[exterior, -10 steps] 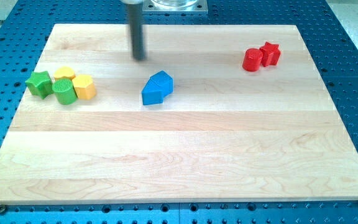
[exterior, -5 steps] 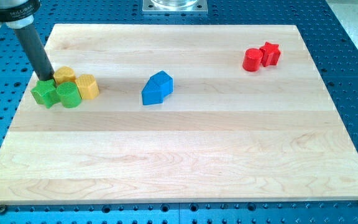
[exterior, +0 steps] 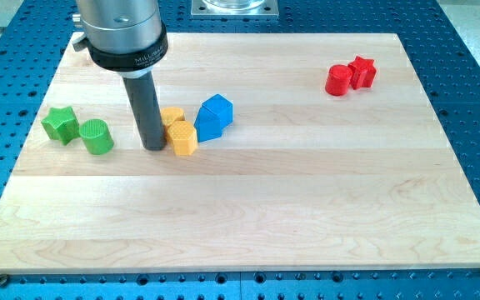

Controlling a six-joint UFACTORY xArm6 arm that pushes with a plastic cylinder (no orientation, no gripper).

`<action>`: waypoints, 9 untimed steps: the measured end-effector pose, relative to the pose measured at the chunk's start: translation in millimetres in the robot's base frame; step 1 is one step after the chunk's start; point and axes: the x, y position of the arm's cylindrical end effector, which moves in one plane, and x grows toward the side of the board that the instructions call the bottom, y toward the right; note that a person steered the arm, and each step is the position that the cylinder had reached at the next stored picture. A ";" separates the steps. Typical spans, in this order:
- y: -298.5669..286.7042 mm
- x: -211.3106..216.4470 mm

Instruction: Place the yellow blocks vertically below the blue blocks

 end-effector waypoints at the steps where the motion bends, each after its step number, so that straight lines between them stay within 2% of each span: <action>1: -13.2 -35.3; 2: -1.7 -55.9; 4: 34.0 3.3; 6: 66.5 35.1; 9: 73.4 44.1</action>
